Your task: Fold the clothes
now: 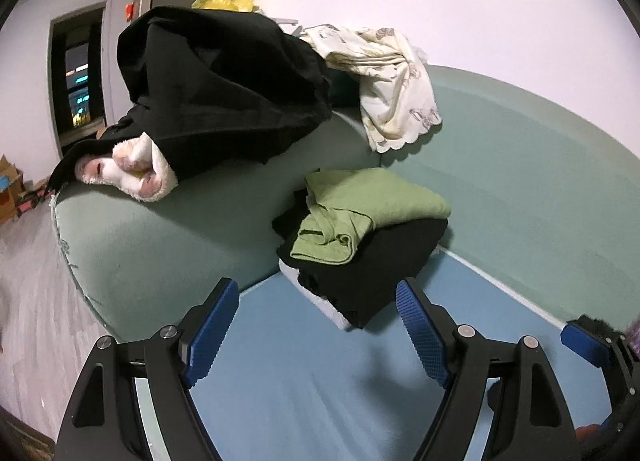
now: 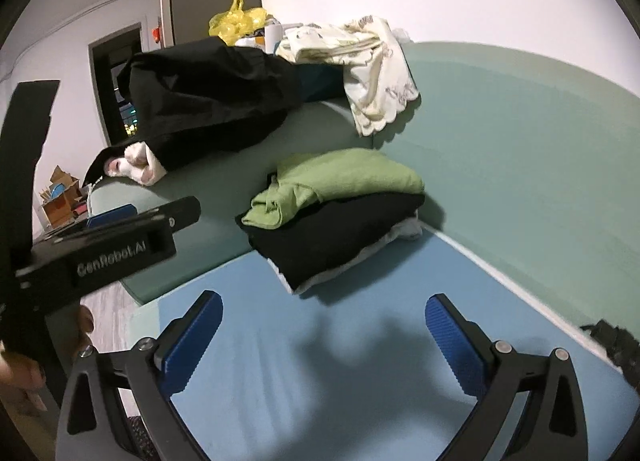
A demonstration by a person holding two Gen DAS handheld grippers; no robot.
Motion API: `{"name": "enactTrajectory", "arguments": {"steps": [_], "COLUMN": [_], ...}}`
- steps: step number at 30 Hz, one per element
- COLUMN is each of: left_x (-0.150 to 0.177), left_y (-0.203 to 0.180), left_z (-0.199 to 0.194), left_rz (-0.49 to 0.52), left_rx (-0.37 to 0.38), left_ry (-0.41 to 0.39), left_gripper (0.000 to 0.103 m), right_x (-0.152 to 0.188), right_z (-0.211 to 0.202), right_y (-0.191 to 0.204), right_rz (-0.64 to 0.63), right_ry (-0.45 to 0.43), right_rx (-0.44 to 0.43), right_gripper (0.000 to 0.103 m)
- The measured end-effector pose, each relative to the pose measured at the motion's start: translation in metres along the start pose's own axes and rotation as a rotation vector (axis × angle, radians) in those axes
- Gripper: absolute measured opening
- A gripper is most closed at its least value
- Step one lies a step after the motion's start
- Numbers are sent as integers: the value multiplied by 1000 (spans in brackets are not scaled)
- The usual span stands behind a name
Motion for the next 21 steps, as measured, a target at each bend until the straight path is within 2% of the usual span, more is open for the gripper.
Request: {"name": "enactTrajectory", "arguments": {"steps": [2,5,11,14,18,19,21], "left_x": [5,7,3,-2,-13,-15,-20], "left_y": [-4,-7,-13,-15,-17,-17,-15], "left_z": [0,1,4,7,15,17,22], "left_rz": [27,32,21,35,54,57,62], "left_rx": [-6,2,30,34,38,40,30], "left_ry": [7,17,32,48,78,85,90], "left_gripper": [81,81,82,81,81,81,81], "right_x": [2,25,-23,6,54,57,18], "right_z": [9,-21,20,3,-69,-73,-14], "right_y": [1,-21,5,-13,-76,-81,-38], "right_rz": [1,-13,-30,-39,-47,-46,-27], "right_ry": [6,15,16,34,53,59,74], "right_rx": [-8,-6,5,14,51,58,55], "right_gripper": [103,103,103,103,103,103,103]}}
Point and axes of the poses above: each gripper's, at about its wrist camera, not at the fingertips, and z roughly the way its jaws point, y to its left, x to its underside, the point moved 7 cm from there along z, roughly the way its jaws point, and after that the axes turned 5 degrees about z, right-handed, at the moved point
